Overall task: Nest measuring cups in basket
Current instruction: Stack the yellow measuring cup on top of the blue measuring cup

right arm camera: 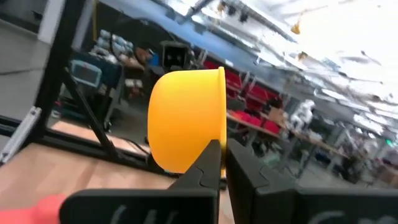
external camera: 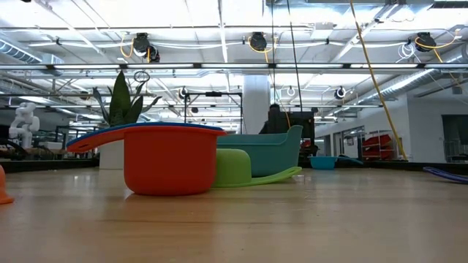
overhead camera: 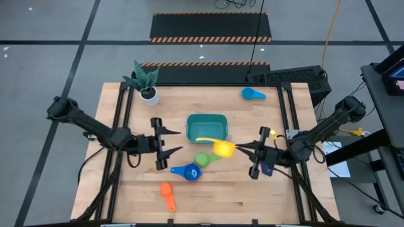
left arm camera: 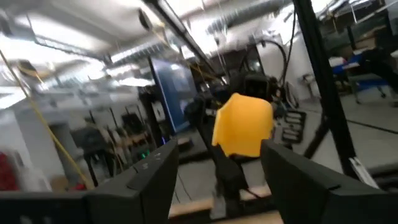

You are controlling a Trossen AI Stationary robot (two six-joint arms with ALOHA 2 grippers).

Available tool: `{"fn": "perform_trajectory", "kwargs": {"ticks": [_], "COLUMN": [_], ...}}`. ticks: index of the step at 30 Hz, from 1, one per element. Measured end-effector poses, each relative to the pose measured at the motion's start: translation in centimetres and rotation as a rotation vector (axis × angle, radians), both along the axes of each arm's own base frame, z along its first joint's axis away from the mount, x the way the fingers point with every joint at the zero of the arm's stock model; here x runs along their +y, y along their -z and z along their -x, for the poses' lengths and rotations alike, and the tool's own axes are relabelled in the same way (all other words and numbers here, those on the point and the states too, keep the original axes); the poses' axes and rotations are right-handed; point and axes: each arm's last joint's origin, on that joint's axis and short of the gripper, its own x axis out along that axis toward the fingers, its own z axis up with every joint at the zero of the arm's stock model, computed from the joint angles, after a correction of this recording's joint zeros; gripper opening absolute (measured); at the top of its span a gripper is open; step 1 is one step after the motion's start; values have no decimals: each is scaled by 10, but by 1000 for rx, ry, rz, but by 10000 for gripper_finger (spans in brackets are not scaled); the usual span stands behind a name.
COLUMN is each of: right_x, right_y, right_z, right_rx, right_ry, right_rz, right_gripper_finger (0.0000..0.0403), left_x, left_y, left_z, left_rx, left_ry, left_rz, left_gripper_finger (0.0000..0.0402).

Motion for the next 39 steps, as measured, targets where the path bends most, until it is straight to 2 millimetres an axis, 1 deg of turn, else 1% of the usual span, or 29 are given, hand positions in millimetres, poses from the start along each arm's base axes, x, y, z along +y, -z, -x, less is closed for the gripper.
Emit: {"fn": "perform_trajectory", "kwargs": {"ticks": [4,10,14,17,19,25,28,31,35,39], "right_x": [-4,-5,-5,-5,-5,-5,-5,-5,-5,-5], "right_y": [2,7,8,8,8,8,8,8,7,7], "right_z": [4,2,1,1,1,1,1,1,1,1], "right_rx": [44,95,106,105,105,105,105,104,104,104], "right_ry": [-8,-3,-40,-42,-42,-42,-42,-42,-43,-44], "right_rz": [-22,33,66,71,71,70,70,70,69,69], "right_gripper_finger": [0,0,0,0,0,0,0,0,0,0], "left_x": [3,3,3,2,2,0,-2,-7,-14,-19], "left_y": [-1,1,4,7,10,10,11,8,8,5], "left_z": [7,6,4,4,3,3,0,-9,-27,-40], "left_rx": [65,81,100,133,161,160,168,179,219,222], "left_ry": [12,8,-13,-15,-14,-8,-1,16,8,2], "left_rz": [19,5,-40,-72,-89,-100,-105,-119,-174,-194], "left_gripper_finger": [201,162,149,150,158,207,220,219,206,194]}}
